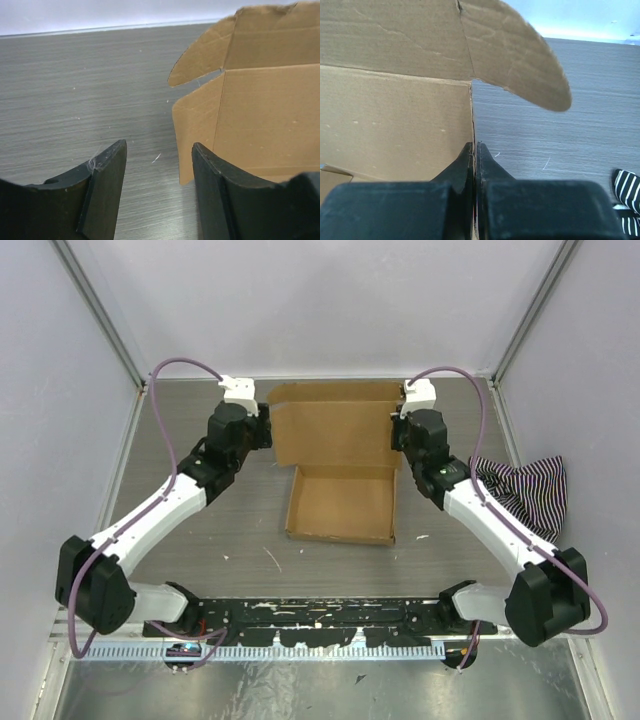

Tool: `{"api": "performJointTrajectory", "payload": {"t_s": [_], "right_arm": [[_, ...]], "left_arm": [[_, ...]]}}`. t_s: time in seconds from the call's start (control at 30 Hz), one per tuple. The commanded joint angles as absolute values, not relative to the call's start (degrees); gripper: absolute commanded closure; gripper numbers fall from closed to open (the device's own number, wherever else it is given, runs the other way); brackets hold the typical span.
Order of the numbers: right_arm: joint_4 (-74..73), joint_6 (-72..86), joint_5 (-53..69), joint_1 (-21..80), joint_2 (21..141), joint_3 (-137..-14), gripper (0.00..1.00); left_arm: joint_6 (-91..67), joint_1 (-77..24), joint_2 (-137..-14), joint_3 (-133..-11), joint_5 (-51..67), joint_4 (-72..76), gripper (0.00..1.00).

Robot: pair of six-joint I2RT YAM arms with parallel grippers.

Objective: Fold the paper box

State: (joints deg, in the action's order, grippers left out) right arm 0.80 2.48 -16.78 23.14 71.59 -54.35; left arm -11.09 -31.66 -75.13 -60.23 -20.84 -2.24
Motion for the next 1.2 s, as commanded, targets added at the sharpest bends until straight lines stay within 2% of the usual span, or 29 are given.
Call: {"api": "performJointTrajectory", "payload": {"t_s": [0.0,0.27,0.43,0.57,0.63,0.83,0.97,1.0,1.03,1.1,1.13,1.17], "right_arm": [[8.84,3.05,-14.56,23.38,67.15,-53.86,0.99],[7.48,3.19,-13.17,23.42,66.26,-52.73,0.99],[6.99,2.62,-13.08,23.43,66.55,-52.97,0.99],[6.19,2.42,-11.04,23.43,67.30,-53.99,0.99],[5.90,2.56,-10.58,23.43,67.66,-54.23,0.99],[4.46,2.25,-11.85,23.43,68.76,-55.21,0.99],[3.93,2.53,-11.80,23.40,69.25,-55.78,0.99],[3.80,2.51,-11.71,23.39,69.40,-55.89,0.99],[3.50,2.54,-11.60,23.38,69.47,-56.08,0.99],[3.24,2.47,-11.39,23.40,69.52,-56.36,0.99],[3.00,2.40,-11.20,23.43,69.49,-56.43,0.99],[2.98,2.17,-11.09,23.38,69.39,-56.51,0.99]], "left_arm": [[-8.99,-31.67,-79.07,-62.73,-19.97,-1.77,0.37],[-6.24,-31.40,-84.67,-66.81,-20.04,0.54,0.27],[-6.39,-30.81,-83.77,-64.99,-16.34,5.73,0.30],[-5.96,-30.67,-84.43,-65.56,-13.88,5.76,0.43],[-5.89,-30.59,-84.96,-65.88,-13.61,5.43,0.55],[-5.89,-30.50,-83.62,-64.84,-13.20,5.88,0.79],[-5.67,-30.33,-82.00,-64.36,-12.51,5.80,0.85],[-5.39,-30.32,-81.86,-64.24,-12.14,5.89,0.83],[-5.10,-30.32,-82.09,-64.26,-12.70,5.95,0.71],[-4.21,-29.86,-83.08,-64.64,-15.00,5.97,0.33],[-4.37,-29.08,-83.61,-65.08,-15.28,5.53,0.24],[-4.89,-27.19,-84.11,-65.43,-13.61,5.17,0.20]]}}
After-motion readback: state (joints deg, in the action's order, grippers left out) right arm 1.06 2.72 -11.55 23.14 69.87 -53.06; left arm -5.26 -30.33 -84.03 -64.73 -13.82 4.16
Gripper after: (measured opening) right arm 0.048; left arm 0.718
